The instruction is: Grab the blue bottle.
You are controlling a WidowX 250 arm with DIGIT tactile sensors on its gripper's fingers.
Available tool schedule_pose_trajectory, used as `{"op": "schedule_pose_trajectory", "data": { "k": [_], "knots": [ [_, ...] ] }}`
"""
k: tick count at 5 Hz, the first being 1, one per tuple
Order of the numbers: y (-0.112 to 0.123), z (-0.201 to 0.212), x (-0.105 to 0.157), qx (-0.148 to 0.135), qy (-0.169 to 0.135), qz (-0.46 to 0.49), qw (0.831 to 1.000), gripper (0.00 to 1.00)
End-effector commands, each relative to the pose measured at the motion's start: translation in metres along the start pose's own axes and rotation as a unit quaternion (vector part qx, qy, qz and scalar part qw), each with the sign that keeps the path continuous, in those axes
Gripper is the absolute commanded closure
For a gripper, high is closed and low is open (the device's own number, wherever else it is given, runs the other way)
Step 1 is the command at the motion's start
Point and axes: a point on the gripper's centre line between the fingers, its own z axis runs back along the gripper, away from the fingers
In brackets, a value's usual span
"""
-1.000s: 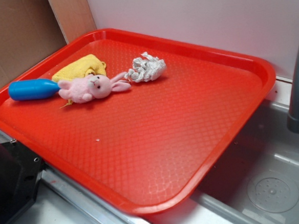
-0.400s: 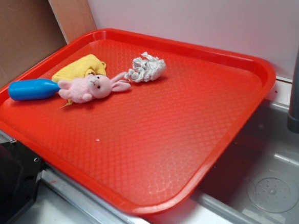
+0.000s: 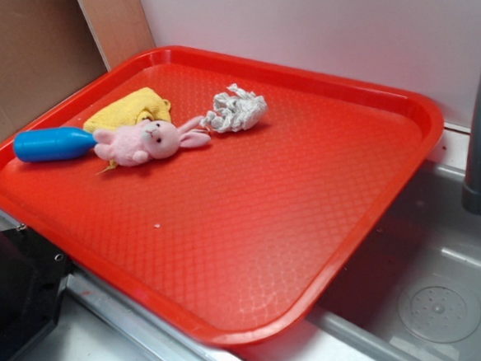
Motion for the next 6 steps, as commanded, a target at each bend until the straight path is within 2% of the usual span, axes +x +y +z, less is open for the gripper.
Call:
{"op": "schedule_pose_trajectory", "data": {
  "k": [1,2,3,4,6],
  "knots": [
    [0.042,-0.048,0.002,-0.005,-0.033,-0.111,0.993,0.0],
    [0.065,-0.09,0.009,-0.019,-0.036,-0.162,0.986,0.0],
    [0.078,-0.125,0.009,-0.031,-0.04,-0.219,0.974,0.0],
    [0.078,-0.14,0.003,-0.015,-0.031,-0.256,0.966,0.0],
    [0.092,-0.169,-0.01,-0.048,-0.018,-0.285,0.957,0.0]
  ]
}}
